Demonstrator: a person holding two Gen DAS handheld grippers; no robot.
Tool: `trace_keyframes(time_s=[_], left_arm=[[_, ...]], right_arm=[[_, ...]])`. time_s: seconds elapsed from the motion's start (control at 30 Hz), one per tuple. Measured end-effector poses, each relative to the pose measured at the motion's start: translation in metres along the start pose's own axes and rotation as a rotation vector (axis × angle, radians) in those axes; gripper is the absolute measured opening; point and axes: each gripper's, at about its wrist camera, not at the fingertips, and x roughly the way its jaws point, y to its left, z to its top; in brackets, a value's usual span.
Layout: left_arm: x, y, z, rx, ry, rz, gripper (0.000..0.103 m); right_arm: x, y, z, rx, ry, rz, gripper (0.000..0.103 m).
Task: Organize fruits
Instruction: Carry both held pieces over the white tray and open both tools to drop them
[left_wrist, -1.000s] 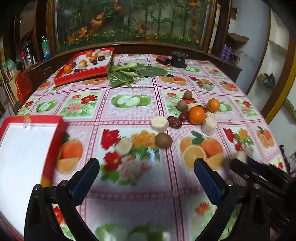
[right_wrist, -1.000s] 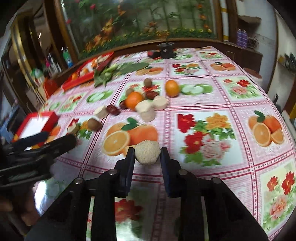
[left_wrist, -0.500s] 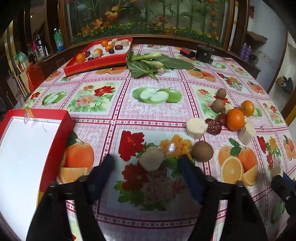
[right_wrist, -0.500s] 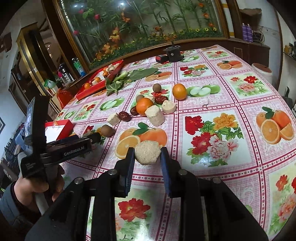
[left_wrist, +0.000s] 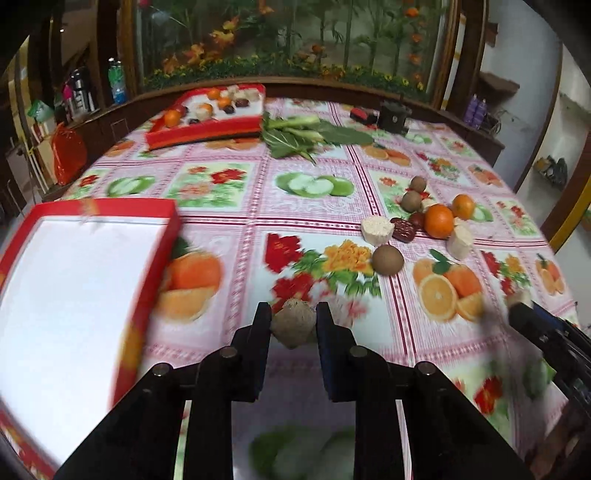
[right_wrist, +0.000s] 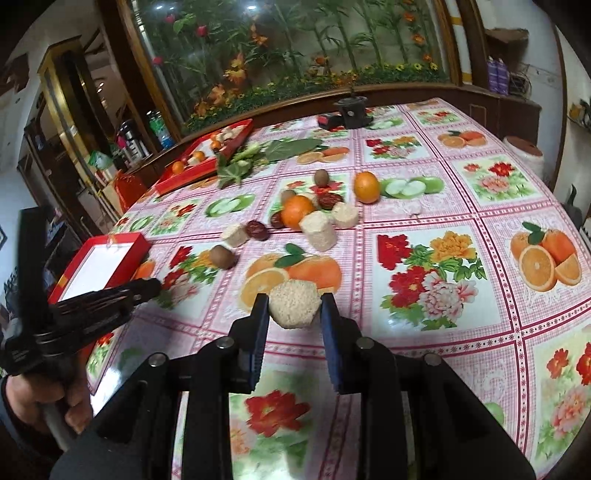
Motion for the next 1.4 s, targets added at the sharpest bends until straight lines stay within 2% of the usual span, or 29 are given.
trace_keyframes(time_s=[0.23, 0.33, 0.53, 0.83, 1.03, 1.27, 1.4], left_arm=[[-0.061, 0.053, -0.013, -0.102, -0.101, 0.038, 0.023], [-0.079, 0.088, -0.018, -0.151, -0.132, 0.085, 0.023], [-0.084, 0.147, -0.028, -0.256, -0.128, 0.153, 0.023], [-0.084, 0.192, -0.036, -0.318, -0.123, 0.209, 0.023], [-0.077, 0.209, -0.037, -0.351, -0.100, 0.236, 0.023], [-0.066, 0.208, -0.032, -0.333, -0.079, 0.266, 0.023], [-0.064, 0.211, -0.035, -0.333, -0.070, 0.310, 0.024]], right_arm=[[-0.023, 0.047, -0.013, -0.077, -0.010, 0.053, 0.030], [-0.030, 0.078, -0.017, -0.125, -0.016, 0.088, 0.030], [-0.026, 0.150, -0.021, -0.239, -0.006, 0.166, 0.030], [0.021, 0.247, -0.024, -0.336, 0.038, 0.299, 0.030], [0.052, 0.276, -0.018, -0.346, 0.061, 0.333, 0.030], [0.078, 0.286, -0.016, -0.356, 0.105, 0.338, 0.031], [0.087, 0.289, -0.021, -0.372, 0.145, 0.328, 0.032]])
